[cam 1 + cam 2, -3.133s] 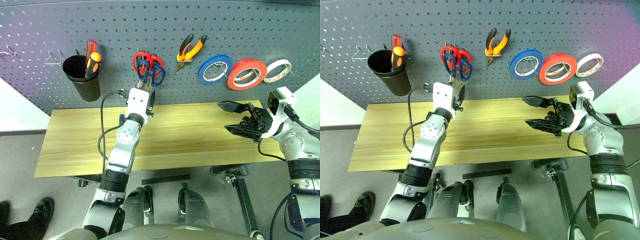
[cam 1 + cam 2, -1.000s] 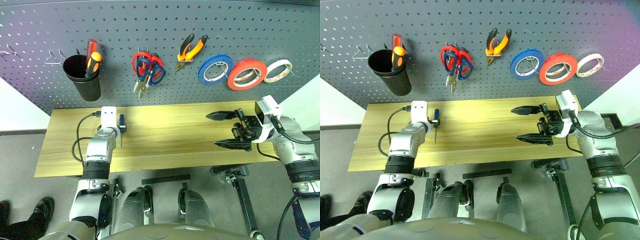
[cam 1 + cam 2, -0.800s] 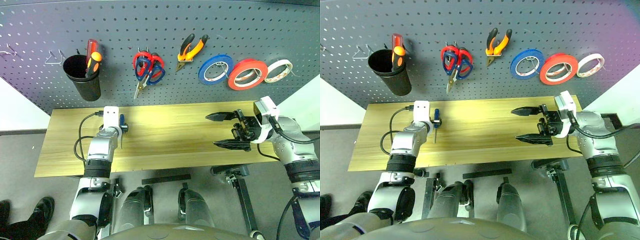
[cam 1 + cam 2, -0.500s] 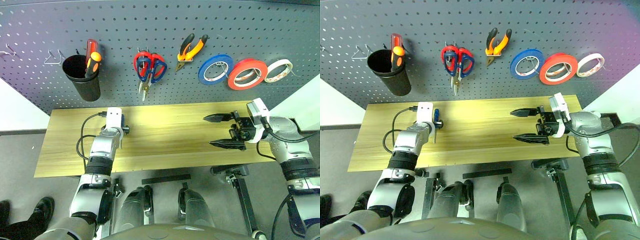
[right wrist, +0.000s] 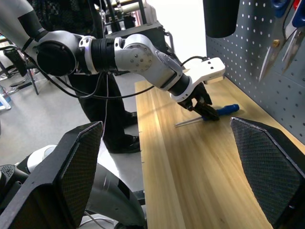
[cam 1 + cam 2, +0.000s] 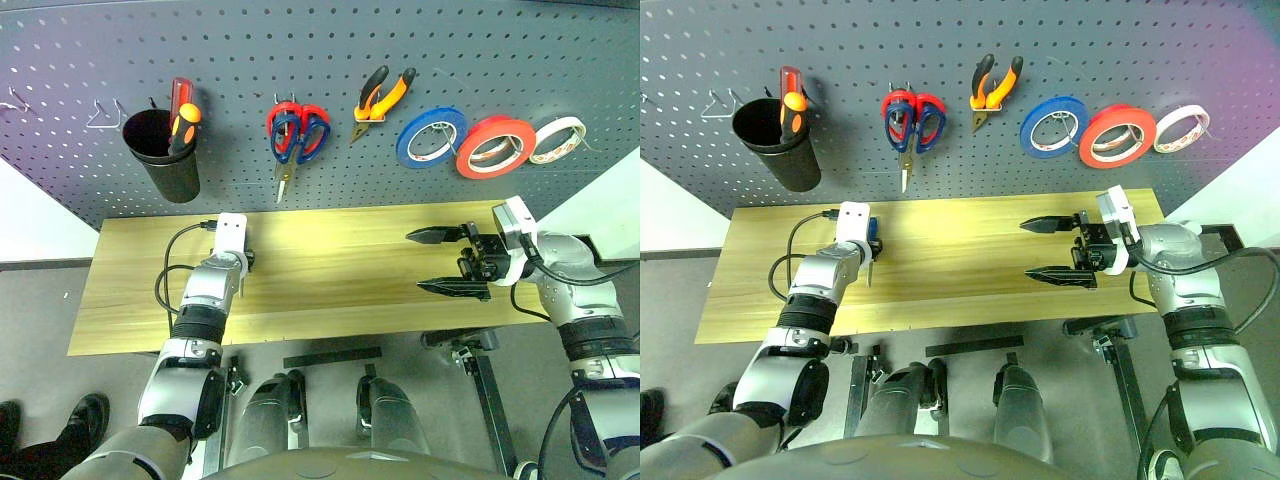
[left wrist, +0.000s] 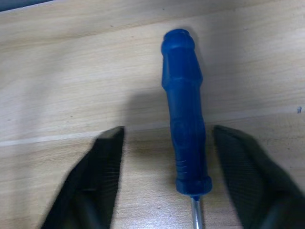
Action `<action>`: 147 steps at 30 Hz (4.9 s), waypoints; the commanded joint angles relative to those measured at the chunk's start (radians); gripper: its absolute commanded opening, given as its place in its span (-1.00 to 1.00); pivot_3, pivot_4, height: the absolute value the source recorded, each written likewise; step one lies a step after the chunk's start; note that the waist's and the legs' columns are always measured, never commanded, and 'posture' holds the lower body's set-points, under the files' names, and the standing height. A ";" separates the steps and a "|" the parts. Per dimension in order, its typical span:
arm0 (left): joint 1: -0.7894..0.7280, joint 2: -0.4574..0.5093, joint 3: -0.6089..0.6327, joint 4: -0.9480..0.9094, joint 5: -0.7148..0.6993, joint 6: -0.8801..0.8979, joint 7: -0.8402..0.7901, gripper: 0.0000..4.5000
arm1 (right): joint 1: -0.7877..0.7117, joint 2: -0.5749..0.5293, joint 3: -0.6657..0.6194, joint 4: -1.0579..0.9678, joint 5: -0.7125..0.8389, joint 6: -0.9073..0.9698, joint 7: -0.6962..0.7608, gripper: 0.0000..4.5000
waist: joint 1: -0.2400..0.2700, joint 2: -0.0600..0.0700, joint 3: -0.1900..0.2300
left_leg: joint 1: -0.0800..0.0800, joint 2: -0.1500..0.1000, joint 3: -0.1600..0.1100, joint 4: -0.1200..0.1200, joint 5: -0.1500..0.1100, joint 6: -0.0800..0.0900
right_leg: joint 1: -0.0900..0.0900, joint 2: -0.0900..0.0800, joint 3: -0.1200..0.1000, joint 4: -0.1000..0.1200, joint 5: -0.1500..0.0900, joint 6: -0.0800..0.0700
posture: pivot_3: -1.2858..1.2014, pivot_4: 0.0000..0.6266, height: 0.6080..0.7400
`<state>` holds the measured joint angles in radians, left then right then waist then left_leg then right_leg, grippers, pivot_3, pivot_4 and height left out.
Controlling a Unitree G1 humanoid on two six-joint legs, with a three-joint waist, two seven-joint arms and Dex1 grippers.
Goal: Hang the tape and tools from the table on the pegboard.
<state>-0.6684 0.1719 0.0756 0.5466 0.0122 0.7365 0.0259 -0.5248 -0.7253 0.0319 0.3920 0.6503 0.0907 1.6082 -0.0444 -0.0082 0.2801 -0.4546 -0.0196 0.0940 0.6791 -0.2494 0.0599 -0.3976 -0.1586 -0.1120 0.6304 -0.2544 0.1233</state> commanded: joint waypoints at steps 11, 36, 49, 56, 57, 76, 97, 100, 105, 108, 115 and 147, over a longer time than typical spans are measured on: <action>-0.002 -0.016 0.001 -0.024 -0.008 0.021 0.007 -0.75 | -0.002 0.001 -0.035 -0.031 0.011 0.007 0.006 1.00 | 0.000 0.001 0.002 | 0.000 0.000 0.001 -0.001 0.000 0.000 | -0.001 -0.001 0.000 0.000 0.000 0.000 | -0.15 -0.05 1.00; 0.473 -0.032 -0.211 -0.683 0.263 -0.175 0.167 -0.75 | -0.058 0.000 -0.053 0.058 0.151 0.053 0.006 1.00 | 0.002 0.002 0.002 | 0.000 -0.001 0.011 -0.008 -0.002 0.003 | -0.007 -0.007 -0.002 -0.002 0.001 0.000 | -0.12 -0.18 1.00; 0.579 0.003 -0.271 -0.824 0.398 -0.370 0.186 -0.75 | -0.086 -0.008 -0.044 0.136 0.192 0.043 0.006 1.00 | 0.002 0.002 0.002 | 0.000 -0.001 0.012 -0.012 -0.002 0.003 | -0.008 -0.008 -0.005 -0.007 0.001 0.000 | -0.11 -0.24 1.00; 0.586 0.017 -0.277 -0.863 0.462 -0.509 0.212 -0.75 | -0.106 -0.008 -0.046 0.177 0.207 0.037 0.006 1.00 | 0.001 0.002 0.002 | 0.000 -0.001 0.012 -0.012 -0.002 0.003 | -0.007 -0.008 -0.005 -0.007 0.002 0.000 | -0.11 -0.27 1.00; 0.586 0.022 -0.275 -0.866 0.470 -0.529 0.213 -0.75 | -0.107 -0.008 -0.044 0.183 0.208 0.035 0.006 1.00 | 0.001 0.002 0.002 | 0.000 -0.001 0.012 -0.012 -0.002 0.003 | -0.007 -0.008 -0.006 -0.007 0.002 0.000 | -0.11 -0.28 1.00; 0.521 0.041 -0.155 -0.973 0.502 -0.750 0.208 -0.75 | -0.088 -0.008 -0.075 0.175 0.340 0.025 0.006 1.00 | 0.002 0.002 0.000 | 0.000 -0.001 0.013 -0.011 0.000 0.006 | -0.005 -0.008 -0.010 -0.008 0.004 0.001 | -0.09 -0.35 1.00; 0.145 0.095 0.030 -0.945 0.427 -0.589 0.081 -0.75 | -0.021 0.000 -0.022 0.001 0.393 -0.109 0.006 1.00 | 0.003 0.002 -0.002 | 0.000 0.000 0.013 0.004 -0.001 0.006 | -0.002 -0.008 -0.013 0.001 0.008 0.004 | -0.09 -0.40 1.00; 0.132 0.116 0.035 -0.914 0.421 -0.634 0.086 -0.75 | -0.025 0.002 -0.022 0.004 0.390 -0.108 0.006 1.00 | 0.002 0.002 -0.002 | 0.000 0.000 0.013 0.004 0.000 0.007 | -0.002 -0.008 -0.013 0.001 0.008 0.004 | -0.09 -0.40 1.00; 0.120 0.132 0.088 -0.833 0.234 -0.674 -0.002 -0.75 | -0.028 -0.001 -0.022 0.012 0.387 -0.102 0.006 1.00 | 0.002 0.002 -0.002 | 0.000 0.000 0.013 0.004 0.000 0.008 | -0.002 -0.008 -0.013 0.001 0.008 0.004 | -0.09 -0.39 1.00; 0.111 0.134 0.118 -0.774 0.171 -0.734 -0.002 -0.75 | -0.028 -0.002 -0.024 0.012 0.384 -0.096 0.006 1.00 | 0.002 0.002 -0.002 | 0.000 0.000 0.013 0.004 0.000 0.008 | -0.002 -0.008 -0.013 0.001 0.008 0.004 | -0.10 -0.38 1.00; 0.131 0.173 0.119 -0.661 0.206 -0.871 0.057 -0.75 | -0.034 -0.012 -0.031 0.015 0.380 -0.079 0.006 1.00 | 0.002 0.002 -0.002 | 0.000 0.000 0.013 0.004 0.000 0.008 | -0.002 -0.008 -0.013 0.001 0.008 0.004 | -0.10 -0.37 1.00; 0.130 0.107 0.150 -0.876 -0.346 -0.743 -0.177 0.98 | -0.063 -0.014 -0.026 0.057 0.363 -0.045 0.006 1.00 | 0.000 0.002 -0.002 | 0.000 0.000 0.013 0.005 0.000 0.008 | -0.001 -0.008 -0.012 0.001 0.009 0.005 | -0.09 -0.35 1.00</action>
<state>-0.5211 0.2725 0.2213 -0.2713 -0.2768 -0.0194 -0.1166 -0.5690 -0.7252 0.0254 0.4475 1.0040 0.0450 1.6083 -0.0439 -0.0066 0.2777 -0.4545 -0.0199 0.1067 0.6844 -0.2491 0.0681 -0.3986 -0.1664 -0.1246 0.6310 -0.2456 0.1279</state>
